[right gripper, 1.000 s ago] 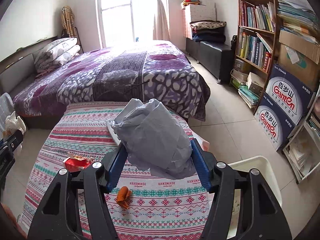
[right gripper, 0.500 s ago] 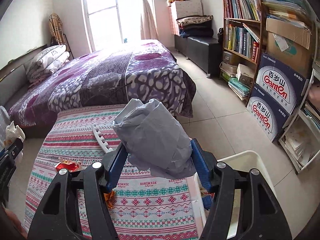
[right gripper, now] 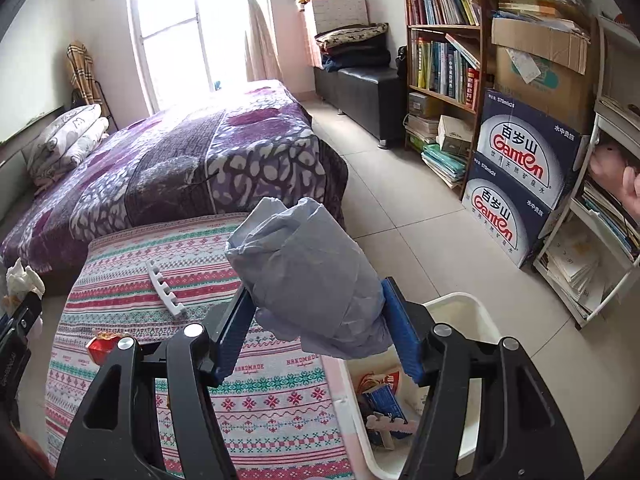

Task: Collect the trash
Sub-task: 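Carry the grey plastic bag to the cream bin and release it with the right tool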

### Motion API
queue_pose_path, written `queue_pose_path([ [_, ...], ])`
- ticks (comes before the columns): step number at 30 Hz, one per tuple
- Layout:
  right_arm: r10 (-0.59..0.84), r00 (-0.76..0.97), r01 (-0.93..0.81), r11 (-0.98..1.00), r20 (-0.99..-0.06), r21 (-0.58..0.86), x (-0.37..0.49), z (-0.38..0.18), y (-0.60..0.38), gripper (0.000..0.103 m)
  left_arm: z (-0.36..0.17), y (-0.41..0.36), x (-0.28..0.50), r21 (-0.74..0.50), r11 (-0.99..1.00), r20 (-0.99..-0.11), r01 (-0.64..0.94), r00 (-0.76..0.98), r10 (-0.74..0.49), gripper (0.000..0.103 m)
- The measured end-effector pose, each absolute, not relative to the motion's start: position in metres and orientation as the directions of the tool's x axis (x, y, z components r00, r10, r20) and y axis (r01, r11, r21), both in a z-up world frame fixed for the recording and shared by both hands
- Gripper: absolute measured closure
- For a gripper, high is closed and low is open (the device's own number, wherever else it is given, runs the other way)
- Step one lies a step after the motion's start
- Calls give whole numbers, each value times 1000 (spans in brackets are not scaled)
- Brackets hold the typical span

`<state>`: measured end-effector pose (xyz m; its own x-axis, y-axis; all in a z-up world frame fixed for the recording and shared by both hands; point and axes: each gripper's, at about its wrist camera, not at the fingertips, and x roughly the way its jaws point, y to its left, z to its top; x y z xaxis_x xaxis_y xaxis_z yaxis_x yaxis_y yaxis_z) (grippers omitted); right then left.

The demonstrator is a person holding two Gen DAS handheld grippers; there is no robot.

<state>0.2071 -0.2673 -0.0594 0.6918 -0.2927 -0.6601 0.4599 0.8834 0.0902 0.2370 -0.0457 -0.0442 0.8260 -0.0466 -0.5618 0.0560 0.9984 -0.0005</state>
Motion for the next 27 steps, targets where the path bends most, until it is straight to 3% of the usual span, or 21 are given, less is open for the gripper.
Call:
queue_pose_path([
  [12, -327, 562, 612, 782, -760, 116, 192, -74, -329, 42, -54, -81, 231, 12, 990, -581, 140, 807, -107, 63],
  [15, -356, 545, 650, 752, -759, 113, 184, -76, -340, 36, -56, -90, 230, 3, 986, -592, 165, 795, -131, 63],
  [17, -384, 543, 673, 731, -747, 114, 178, -76, -346, 19, -58, -97, 230, -7, 983, -600, 182, 786, -149, 63],
  [18, -401, 540, 685, 720, -740, 110, 174, -75, -349, 17, -58, -100, 230, -11, 981, -605, 192, 780, -160, 63],
  [27, -469, 528, 738, 666, -708, 109, 155, -68, -378, 8, -65, -141, 220, -56, 954, -638, 295, 724, -261, 63],
])
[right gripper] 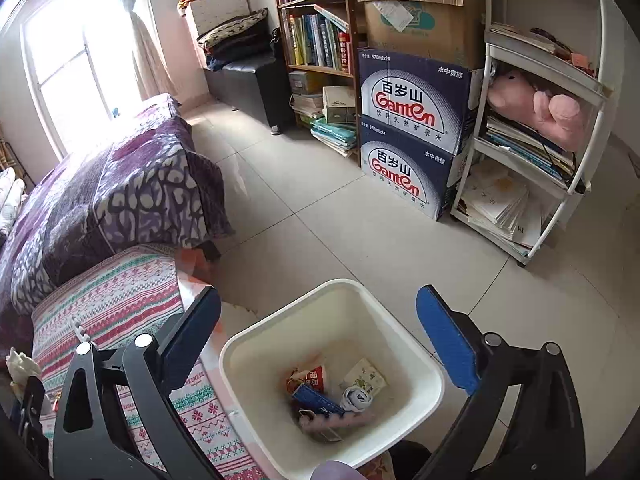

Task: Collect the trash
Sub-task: 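Carry the grey plastic bag to the cream bin and release it with the right tool, then drop the white wrapped bundle into the cream bin with the left tool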

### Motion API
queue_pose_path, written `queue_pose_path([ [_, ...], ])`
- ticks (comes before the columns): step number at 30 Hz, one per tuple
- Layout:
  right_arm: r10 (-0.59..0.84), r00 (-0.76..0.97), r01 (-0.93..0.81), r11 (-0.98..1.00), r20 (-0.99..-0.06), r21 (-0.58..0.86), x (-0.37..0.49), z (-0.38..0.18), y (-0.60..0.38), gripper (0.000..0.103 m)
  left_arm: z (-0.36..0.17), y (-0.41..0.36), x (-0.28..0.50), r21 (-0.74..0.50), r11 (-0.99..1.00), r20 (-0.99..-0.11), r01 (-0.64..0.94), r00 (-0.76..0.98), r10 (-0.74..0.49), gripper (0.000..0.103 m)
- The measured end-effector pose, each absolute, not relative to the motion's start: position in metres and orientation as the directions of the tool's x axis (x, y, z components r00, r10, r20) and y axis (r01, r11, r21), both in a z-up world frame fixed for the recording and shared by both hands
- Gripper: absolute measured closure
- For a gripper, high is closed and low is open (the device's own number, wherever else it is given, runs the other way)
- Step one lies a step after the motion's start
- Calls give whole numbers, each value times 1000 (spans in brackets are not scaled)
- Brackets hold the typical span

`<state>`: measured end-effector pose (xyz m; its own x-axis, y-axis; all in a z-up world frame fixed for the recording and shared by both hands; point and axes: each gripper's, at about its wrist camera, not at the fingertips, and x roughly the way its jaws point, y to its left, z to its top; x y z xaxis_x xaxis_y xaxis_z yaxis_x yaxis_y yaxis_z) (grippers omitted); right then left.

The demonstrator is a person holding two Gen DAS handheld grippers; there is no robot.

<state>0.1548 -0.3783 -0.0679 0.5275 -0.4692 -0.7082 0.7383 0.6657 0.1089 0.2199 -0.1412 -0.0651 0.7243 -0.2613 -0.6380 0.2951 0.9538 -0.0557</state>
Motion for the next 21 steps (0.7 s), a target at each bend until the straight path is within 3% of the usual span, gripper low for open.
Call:
queue_pose_path([
  [9, -504, 519, 767, 632, -690, 116, 139, -60, -400, 7, -78, -194, 201, -84, 908, -676, 411, 646, -355, 62],
  [17, -517, 506, 795, 590, -691, 142, 123, -58, -424, 7, -93, -235, 194, -179, 847, -730, 501, 509, -456, 62],
  [19, -514, 504, 799, 582, -694, 150, 121, -58, -429, 7, -99, -244, 193, -230, 818, -742, 527, 449, -498, 60],
  [21, -510, 504, 804, 572, -697, 163, 118, -58, -434, 7, -103, -250, 193, -298, 784, -742, 545, 384, -549, 50],
])
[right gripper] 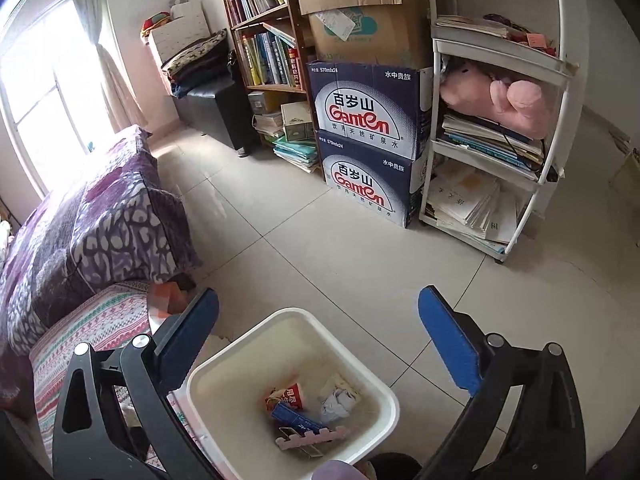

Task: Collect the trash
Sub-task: 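Drop the white wrapped bundle into the cream bin with the left tool, then grasp the second white wrapped bundle with the left tool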

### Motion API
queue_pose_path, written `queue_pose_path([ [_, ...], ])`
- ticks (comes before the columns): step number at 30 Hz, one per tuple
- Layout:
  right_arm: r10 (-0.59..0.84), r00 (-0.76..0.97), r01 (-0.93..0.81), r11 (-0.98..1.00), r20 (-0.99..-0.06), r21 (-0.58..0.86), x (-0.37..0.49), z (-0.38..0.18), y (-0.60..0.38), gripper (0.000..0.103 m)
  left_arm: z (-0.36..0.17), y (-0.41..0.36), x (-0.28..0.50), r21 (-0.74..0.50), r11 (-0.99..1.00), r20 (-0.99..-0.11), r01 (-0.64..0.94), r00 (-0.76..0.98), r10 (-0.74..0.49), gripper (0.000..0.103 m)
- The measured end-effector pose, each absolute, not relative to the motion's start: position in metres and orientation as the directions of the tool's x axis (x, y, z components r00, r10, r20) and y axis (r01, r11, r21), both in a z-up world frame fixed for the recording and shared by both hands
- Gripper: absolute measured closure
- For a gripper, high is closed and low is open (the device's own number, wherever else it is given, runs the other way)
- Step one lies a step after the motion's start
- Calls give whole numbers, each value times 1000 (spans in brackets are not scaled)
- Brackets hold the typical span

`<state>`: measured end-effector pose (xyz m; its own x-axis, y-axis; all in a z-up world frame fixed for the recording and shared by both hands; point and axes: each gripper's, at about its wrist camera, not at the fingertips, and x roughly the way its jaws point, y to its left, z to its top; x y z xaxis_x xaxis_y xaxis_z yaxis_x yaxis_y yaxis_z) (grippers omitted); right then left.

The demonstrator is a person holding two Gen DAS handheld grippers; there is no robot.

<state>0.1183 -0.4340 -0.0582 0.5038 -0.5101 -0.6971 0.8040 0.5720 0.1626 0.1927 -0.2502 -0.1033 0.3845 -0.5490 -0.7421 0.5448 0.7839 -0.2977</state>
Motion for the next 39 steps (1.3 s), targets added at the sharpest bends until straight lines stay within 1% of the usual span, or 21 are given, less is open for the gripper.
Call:
queue_pose_path([
  [1, -508, 504, 805, 569, -698, 167, 117, -58, -435, 7, -104, -252, 193, -332, 768, -738, 548, 357, -573, 46],
  [2, -506, 506, 805, 567, -698, 173, 116, -58, -437, 7, -105, -253, 193, -361, 755, -731, 548, 336, -594, 39],
  [3, -505, 507, 805, 567, -698, 175, 116, -58, -438, 7, -105, -254, 193, -383, 742, -725, 550, 318, -610, 38],
  [5, -503, 509, 804, 569, -698, 176, 116, -59, -438, 7, -105, -255, 192, -393, 734, -726, 554, 304, -617, 37],
  [9, -498, 513, 799, 576, -699, 176, 117, -59, -435, 7, -105, -249, 195, -365, 759, -741, 538, 326, -587, 36],
  [12, -494, 516, 789, 592, -700, 165, 122, -59, -427, 7, -103, -237, 200, -320, 791, -751, 522, 370, -548, 35],
  [14, -489, 518, 777, 611, -702, 148, 128, -61, -419, 7, -101, -228, 203, -273, 817, -757, 508, 412, -508, 33],
  [18, -476, 520, 754, 646, -709, 119, 140, -63, -401, 7, -101, -208, 212, -173, 871, -770, 459, 489, -410, 26],
  [24, -442, 532, 697, 713, -722, 77, 161, -66, -367, 7, -114, -165, 235, -27, 932, -810, 361, 538, -232, 25],
  [28, -413, 542, 656, 752, -732, 61, 174, -69, -344, 7, -128, -130, 256, 38, 959, -846, 281, 520, -119, 25],
  [32, -391, 544, 620, 784, -742, 42, 187, -73, -323, 7, -139, -89, 276, 76, 978, -870, 196, 491, -31, 25],
  [39, -357, 542, 571, 820, -761, 22, 204, -81, -295, 7, -161, -24, 305, 113, 990, -911, 81, 407, 71, 25],
])
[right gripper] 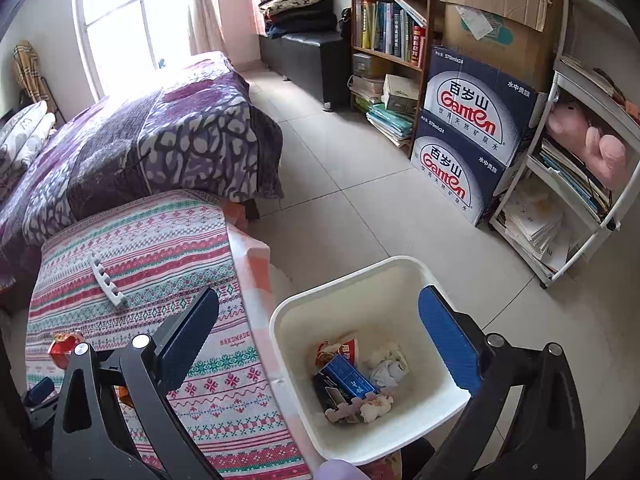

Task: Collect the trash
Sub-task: 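Grasp the second white wrapped bundle with the left tool, then grasp the orange cloth with the right tool while the left tool lifts the bundle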

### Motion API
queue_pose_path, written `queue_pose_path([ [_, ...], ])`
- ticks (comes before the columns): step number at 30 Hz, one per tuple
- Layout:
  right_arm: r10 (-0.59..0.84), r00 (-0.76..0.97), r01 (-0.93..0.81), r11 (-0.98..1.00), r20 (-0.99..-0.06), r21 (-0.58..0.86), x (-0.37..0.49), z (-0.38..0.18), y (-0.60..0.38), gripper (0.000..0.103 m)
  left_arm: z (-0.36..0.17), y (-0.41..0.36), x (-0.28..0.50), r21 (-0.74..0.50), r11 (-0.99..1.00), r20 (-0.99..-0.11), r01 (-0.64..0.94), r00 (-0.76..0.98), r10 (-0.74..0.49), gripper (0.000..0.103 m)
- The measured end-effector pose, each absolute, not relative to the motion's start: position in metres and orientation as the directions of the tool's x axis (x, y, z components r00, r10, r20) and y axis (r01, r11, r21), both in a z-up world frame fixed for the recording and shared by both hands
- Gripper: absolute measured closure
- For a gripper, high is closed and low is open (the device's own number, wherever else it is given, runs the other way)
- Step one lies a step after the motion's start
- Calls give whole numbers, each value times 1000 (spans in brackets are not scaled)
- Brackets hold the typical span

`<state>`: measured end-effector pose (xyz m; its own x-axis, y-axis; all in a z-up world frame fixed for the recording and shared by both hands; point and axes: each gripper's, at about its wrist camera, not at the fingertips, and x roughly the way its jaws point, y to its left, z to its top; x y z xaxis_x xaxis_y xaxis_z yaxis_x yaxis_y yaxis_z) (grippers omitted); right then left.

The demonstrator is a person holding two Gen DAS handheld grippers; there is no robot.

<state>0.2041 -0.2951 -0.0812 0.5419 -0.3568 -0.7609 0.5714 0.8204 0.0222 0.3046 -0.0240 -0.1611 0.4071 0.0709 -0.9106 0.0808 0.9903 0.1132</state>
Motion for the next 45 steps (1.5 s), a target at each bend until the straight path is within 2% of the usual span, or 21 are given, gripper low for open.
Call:
queue_pose_path([
  [7, -334, 530, 530, 848, -780, -3, 218, -92, -272, 7, -199, 27, 329, 145, 989, -946, 24, 296, 131, 25],
  [14, -293, 504, 496, 868, -812, -6, 231, -105, -253, 7, -225, 58, 340, -23, 998, -979, -63, 203, -10, 25],
  [23, -247, 473, 471, 882, -846, 6, 249, -123, -229, 7, -229, 70, 342, -84, 992, -973, -92, 222, -62, 26],
  [26, -233, 454, 462, 887, -860, 4, 255, -131, -219, 7, -231, 75, 340, -49, 994, -971, -94, 239, -25, 40],
  [31, -187, 426, 432, 902, -885, 18, 263, -145, -203, 7, -220, 87, 334, -60, 995, -962, -84, 271, -35, 45],
  [45, -60, 354, 307, 950, -934, 56, 286, -193, -132, 7, -134, 98, 315, -112, 989, -874, -93, 483, -54, 45],
])
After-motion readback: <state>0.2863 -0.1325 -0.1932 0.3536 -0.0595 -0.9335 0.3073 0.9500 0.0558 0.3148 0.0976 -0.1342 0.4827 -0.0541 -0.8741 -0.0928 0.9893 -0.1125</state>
